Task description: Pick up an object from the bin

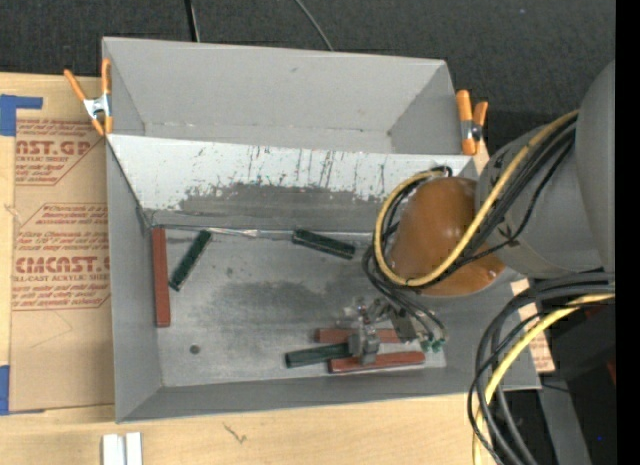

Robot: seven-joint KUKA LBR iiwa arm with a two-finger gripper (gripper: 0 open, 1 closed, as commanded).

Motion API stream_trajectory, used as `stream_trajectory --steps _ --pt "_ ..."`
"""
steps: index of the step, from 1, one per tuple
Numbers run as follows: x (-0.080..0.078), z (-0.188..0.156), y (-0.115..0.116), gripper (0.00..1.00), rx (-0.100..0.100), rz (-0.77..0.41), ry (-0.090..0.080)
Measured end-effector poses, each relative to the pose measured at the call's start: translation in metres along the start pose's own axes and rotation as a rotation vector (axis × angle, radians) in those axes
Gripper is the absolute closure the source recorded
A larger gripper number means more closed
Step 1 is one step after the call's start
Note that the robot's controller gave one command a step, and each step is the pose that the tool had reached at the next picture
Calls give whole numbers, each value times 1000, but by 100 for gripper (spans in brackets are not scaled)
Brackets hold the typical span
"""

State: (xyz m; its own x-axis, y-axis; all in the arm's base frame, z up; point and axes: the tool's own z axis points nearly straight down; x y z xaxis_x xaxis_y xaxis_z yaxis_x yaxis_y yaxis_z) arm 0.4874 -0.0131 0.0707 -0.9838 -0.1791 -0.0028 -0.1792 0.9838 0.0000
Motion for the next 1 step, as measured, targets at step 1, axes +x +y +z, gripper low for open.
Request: stream_trajectory --steps 1 --pt "-22 -148 19 100 0 -54 0"
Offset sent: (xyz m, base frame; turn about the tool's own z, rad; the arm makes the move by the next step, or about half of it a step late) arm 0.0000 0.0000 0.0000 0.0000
